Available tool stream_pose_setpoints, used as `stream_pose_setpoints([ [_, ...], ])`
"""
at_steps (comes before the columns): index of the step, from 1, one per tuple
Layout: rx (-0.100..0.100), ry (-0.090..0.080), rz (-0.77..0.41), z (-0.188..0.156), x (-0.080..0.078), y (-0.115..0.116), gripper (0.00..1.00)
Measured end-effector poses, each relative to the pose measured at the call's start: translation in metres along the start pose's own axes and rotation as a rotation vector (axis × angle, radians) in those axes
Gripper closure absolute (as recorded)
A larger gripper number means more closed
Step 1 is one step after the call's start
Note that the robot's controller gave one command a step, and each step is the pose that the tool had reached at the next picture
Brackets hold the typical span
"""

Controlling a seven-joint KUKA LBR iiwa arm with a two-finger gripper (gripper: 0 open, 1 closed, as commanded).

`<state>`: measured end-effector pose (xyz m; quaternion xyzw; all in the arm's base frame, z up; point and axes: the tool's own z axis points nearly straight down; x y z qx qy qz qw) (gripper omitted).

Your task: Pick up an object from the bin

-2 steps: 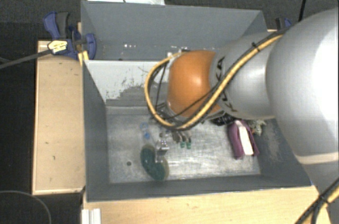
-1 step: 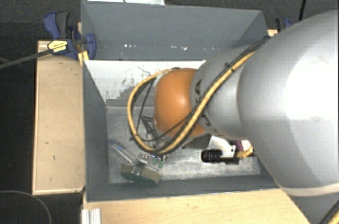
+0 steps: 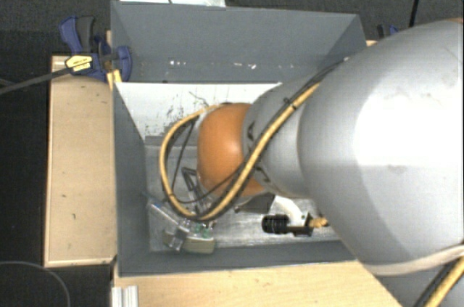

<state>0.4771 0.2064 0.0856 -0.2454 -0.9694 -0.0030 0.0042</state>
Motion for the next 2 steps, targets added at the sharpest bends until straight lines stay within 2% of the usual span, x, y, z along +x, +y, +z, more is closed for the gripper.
stream_pose_setpoints([
  [1,0.003,0.0,0.006,0.001,0.0,-0.002,1.0],
  [2,0.0,-0.014,-0.236,-0.138,-0.003,0.0,1.0],
])
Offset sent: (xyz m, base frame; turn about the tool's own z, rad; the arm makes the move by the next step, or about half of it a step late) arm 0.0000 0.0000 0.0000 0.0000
